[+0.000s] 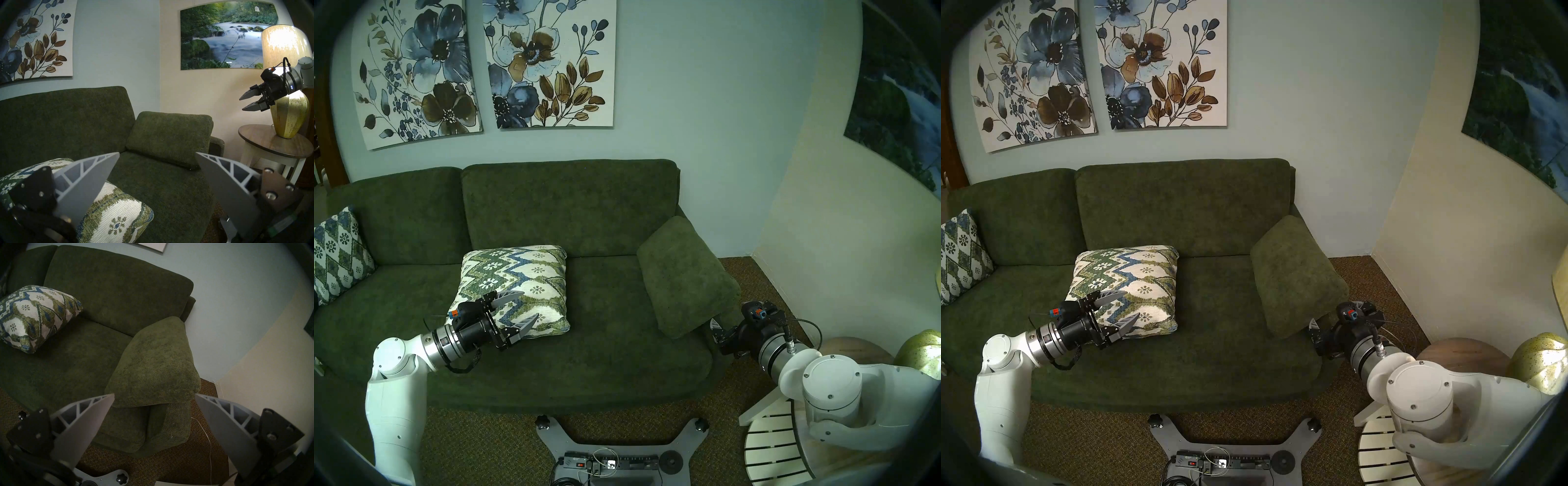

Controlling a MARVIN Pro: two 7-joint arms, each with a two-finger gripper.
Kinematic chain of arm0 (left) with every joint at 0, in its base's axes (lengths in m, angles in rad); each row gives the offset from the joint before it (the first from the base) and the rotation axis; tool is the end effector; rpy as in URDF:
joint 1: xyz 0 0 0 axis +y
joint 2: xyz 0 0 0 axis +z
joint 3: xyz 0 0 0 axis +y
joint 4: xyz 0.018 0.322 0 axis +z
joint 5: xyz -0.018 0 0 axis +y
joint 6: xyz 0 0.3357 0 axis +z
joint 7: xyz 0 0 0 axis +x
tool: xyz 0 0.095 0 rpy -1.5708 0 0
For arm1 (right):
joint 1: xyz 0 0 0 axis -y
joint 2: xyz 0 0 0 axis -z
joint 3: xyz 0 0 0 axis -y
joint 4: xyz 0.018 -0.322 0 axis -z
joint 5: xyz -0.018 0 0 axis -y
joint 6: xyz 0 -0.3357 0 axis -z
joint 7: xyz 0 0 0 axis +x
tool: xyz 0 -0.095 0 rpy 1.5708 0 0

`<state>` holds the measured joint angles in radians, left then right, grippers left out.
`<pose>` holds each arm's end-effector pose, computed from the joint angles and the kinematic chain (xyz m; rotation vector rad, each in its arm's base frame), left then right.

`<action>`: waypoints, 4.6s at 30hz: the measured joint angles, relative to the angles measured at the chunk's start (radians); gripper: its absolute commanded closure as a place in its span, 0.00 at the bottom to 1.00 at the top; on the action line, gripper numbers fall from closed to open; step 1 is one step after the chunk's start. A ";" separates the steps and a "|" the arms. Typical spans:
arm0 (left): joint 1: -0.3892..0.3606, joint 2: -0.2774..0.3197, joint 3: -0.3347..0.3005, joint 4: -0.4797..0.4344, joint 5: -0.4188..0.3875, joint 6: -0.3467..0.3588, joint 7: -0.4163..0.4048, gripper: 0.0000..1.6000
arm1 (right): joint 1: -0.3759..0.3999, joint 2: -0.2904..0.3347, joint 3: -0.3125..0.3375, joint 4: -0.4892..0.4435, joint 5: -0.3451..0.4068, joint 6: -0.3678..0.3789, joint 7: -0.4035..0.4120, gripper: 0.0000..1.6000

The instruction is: Fix throw pillow on sofa

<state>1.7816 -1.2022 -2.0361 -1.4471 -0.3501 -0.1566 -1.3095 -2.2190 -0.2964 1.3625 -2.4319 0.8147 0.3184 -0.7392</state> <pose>0.3058 0.2131 -0.3644 1.7892 -0.8313 1.6957 0.2332 -0.0531 -0.2535 2.5283 0.6158 1.4808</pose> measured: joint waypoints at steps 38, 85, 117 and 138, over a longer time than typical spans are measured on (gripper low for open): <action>-0.017 0.088 -0.240 -0.055 -0.040 0.199 0.111 0.00 | 0.000 0.000 -0.001 0.001 0.001 -0.001 0.000 0.00; -0.151 0.340 -0.083 0.548 0.285 0.056 0.273 0.00 | 0.000 0.000 -0.002 0.001 0.001 -0.001 0.000 0.00; -0.470 0.262 0.179 0.944 0.386 0.059 0.600 1.00 | 0.000 0.000 -0.003 0.001 0.002 -0.002 -0.001 0.00; -0.628 0.279 0.138 0.898 0.287 -0.030 0.329 1.00 | 0.000 0.000 -0.003 0.002 0.002 -0.002 -0.001 0.00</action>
<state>1.1536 -0.9232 -1.8983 -0.5492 -0.0628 -0.1869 -0.9804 -2.2187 -0.2964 1.3593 -2.4303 0.8170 0.3160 -0.7398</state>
